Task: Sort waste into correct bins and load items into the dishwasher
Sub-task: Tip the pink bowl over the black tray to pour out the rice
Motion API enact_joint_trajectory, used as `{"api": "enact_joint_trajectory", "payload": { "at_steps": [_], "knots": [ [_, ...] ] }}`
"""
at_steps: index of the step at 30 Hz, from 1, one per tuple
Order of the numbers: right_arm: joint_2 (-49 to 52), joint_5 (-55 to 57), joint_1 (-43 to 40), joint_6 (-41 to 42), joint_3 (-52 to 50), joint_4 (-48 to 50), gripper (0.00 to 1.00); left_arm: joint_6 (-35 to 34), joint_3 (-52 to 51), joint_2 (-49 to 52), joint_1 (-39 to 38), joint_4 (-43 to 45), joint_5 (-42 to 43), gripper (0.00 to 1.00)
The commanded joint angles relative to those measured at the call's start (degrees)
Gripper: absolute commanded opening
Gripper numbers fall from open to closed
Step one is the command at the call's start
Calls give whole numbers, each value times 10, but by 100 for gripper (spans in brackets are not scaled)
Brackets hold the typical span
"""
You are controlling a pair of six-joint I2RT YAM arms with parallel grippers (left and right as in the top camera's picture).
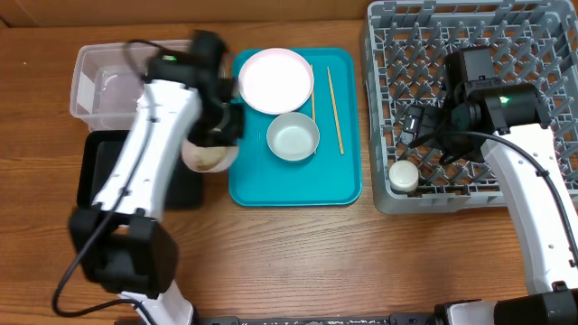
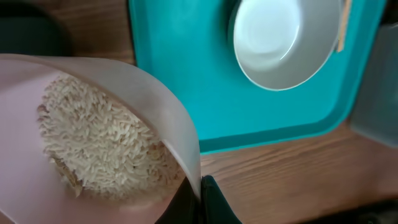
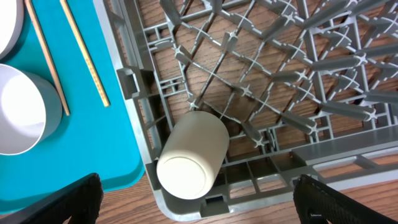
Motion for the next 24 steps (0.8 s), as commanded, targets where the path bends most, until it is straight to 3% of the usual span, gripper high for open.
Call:
{"api": "enact_joint_trajectory", "payload": {
  "at_steps": [1, 12, 24],
  "knots": [
    [0, 8, 0, -4, 11, 1, 100, 106, -12, -16, 71, 5, 150, 4],
    [0, 8, 0, -4, 11, 6, 100, 248, -150, -16, 269, 49, 378, 4],
    [0, 8, 0, -7, 11, 4, 100, 256, -254, -12, 384, 135, 600, 4]
  ]
}}
